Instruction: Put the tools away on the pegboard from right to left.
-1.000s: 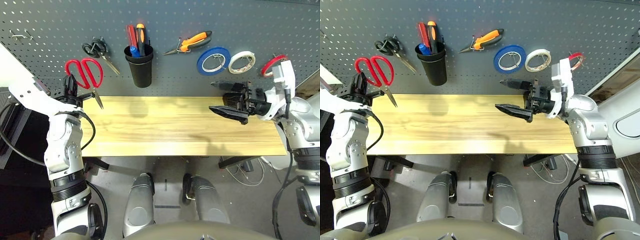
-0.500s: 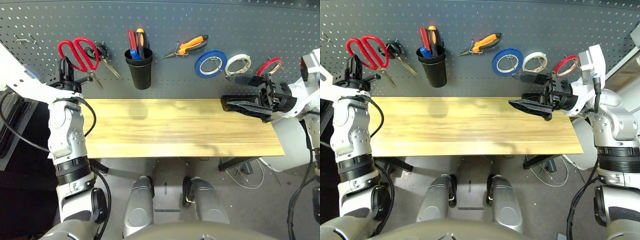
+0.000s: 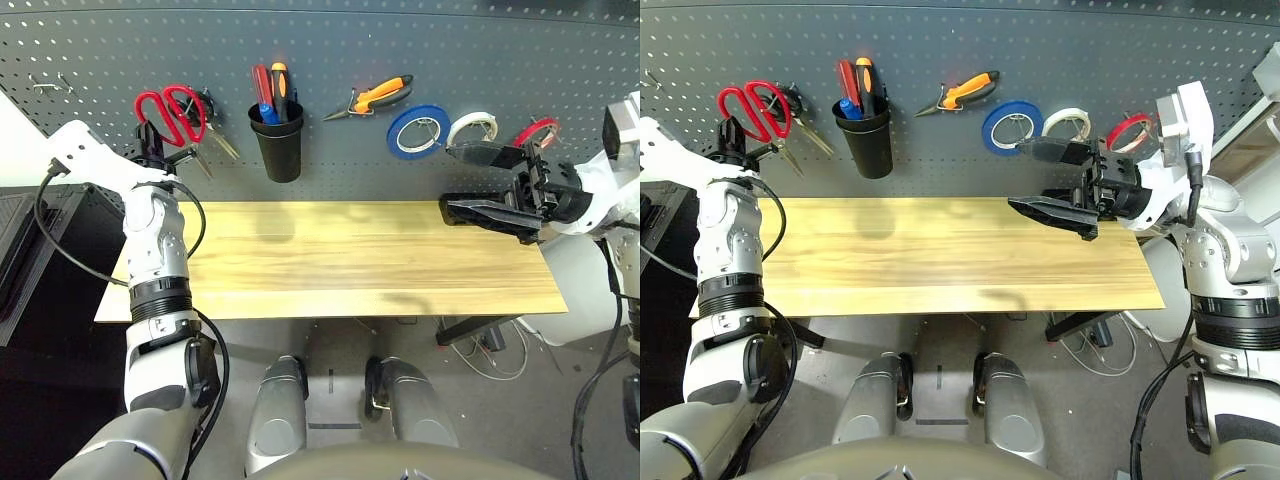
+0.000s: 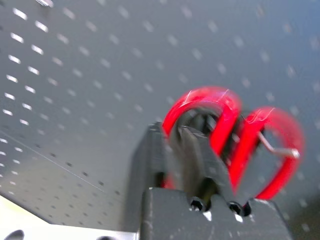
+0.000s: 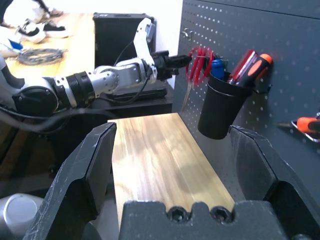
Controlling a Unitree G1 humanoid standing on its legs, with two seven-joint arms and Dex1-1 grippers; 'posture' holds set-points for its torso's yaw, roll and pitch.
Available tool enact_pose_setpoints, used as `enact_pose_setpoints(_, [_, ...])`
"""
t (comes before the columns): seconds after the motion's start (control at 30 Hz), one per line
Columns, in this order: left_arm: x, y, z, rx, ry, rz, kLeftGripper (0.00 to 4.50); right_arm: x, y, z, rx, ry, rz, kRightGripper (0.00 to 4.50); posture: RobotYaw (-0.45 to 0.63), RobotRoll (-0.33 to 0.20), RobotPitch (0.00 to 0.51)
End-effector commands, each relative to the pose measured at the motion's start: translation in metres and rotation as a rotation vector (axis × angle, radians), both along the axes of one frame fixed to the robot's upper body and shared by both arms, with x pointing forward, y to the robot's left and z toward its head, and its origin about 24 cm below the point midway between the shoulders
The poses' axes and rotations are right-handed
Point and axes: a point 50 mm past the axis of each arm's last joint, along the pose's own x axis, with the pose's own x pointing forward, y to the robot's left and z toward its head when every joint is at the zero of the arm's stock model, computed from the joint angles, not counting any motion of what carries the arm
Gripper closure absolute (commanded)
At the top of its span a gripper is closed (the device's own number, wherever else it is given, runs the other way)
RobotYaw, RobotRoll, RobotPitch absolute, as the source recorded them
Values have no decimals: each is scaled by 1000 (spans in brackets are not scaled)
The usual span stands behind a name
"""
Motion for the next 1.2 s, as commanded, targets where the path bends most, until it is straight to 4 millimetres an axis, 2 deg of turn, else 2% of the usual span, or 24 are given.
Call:
enact_pose_setpoints(0.03, [-9, -4, -23, 44, 73, -52, 2077, 0, -2, -8, 22, -11, -78, 0, -107, 0, 82])
enact_pose_setpoints(0.1, [-17, -4, -32, 53, 81, -65, 1296, 0, -3, -14, 28, -9, -108, 0, -106, 0, 83])
enact_pose_setpoints(0.2, [-40, 0, -60, 130, 162, -82, 151, 2, -3, -28, 60, 9, -168, 0, -94, 0, 90])
enact_pose_setpoints(0.23, [-45, -1, -65, 150, 175, -92, 23, 3, -3, -31, 69, 11, -186, 0, -94, 0, 90])
enact_pose_setpoints(0.43, [-69, 3, -91, 200, 314, -98, 23, 14, -2, -48, 119, 21, -298, 0, -75, 0, 98])
enact_pose_setpoints(0.53, [-73, 4, -103, 202, 391, -104, 23, 20, -3, -61, 66, 48, -359, 0, -75, 0, 99])
enact_pose_setpoints(0.8, [-73, -1, -105, 249, 348, -149, 23, 40, -12, -87, 52, 45, -707, 0, -89, 0, 104])
enact_pose_setpoints(0.97, [-77, -3, -114, 288, 318, -201, 23, 49, -25, -109, -41, 33, -976, 0, -97, 0, 94])
enact_pose_setpoints(1.2, [-81, -2, -116, 283, 256, -191, 23, 52, -34, -133, 14, 101, -1151, 0, -105, 0, 97])
